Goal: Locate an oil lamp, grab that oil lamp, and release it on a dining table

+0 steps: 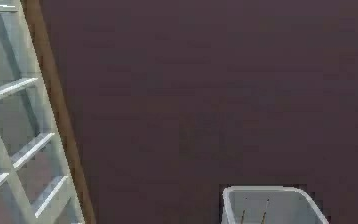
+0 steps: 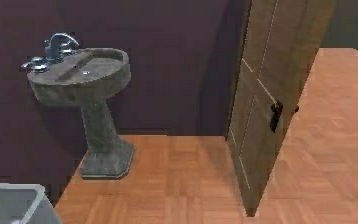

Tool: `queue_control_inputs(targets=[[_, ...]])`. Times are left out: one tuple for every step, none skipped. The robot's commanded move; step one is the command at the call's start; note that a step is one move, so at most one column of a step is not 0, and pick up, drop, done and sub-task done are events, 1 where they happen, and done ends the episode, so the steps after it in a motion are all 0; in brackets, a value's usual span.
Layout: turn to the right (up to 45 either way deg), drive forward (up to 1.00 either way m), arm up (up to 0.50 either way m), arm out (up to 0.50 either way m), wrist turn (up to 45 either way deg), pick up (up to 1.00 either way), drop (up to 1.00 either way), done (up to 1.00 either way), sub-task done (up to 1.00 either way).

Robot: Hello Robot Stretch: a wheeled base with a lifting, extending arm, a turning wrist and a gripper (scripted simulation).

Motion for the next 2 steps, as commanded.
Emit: queue_control_inputs(targets=[[0.0,0.30,0.00,0.00,0.0,0.00,0.00,0.00,0.00],[-45.0,0.00,0.00,0.00,0.0,0.00,0.00,0.00,0.00]])
